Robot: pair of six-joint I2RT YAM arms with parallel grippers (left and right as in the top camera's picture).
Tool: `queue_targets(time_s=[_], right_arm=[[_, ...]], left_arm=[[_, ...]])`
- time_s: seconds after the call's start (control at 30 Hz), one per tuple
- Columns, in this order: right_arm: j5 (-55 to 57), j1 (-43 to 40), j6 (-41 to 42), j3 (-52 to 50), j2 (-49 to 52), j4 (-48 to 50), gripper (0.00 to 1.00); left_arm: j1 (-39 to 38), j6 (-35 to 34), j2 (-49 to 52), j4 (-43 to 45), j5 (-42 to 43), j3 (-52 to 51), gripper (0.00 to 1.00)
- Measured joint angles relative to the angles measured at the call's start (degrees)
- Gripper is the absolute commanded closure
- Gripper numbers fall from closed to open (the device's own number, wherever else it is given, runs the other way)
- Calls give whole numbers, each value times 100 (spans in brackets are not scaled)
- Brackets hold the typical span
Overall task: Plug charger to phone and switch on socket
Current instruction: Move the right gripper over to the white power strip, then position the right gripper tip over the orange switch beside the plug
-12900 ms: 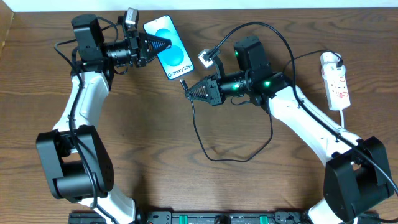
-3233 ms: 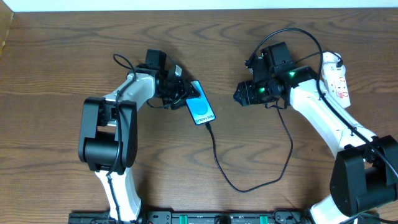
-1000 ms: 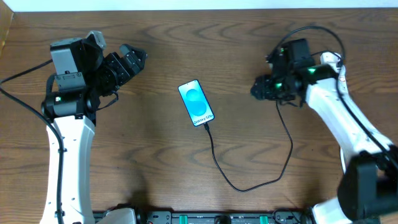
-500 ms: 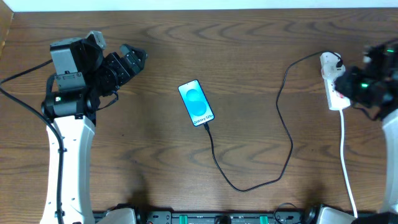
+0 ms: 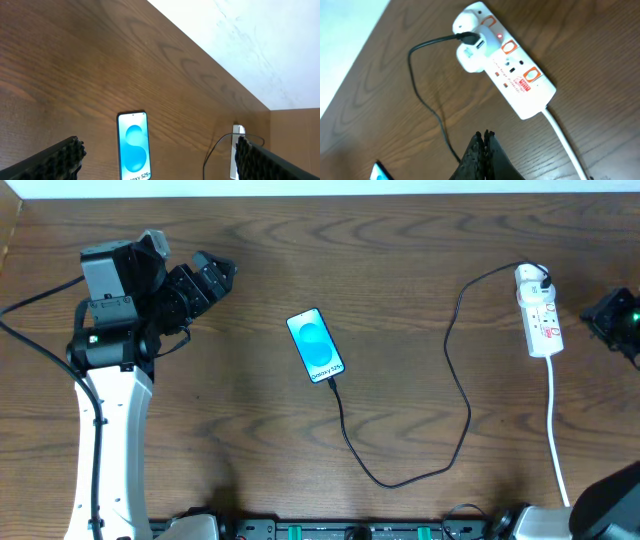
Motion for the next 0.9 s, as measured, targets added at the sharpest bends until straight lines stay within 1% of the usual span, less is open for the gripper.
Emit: queue_targets(time_s=[0.27, 0.47, 0.9], right_arm=[[157, 0, -15, 450, 684, 343, 99], [223, 0, -42, 704, 1458, 831, 99], [238, 68, -61, 778, 2435, 1709, 99]], left_arm=[[0, 0, 0, -2, 0, 0, 2], [0, 0, 0, -39, 0, 0, 2], [0, 0, 0, -50, 0, 0, 2]])
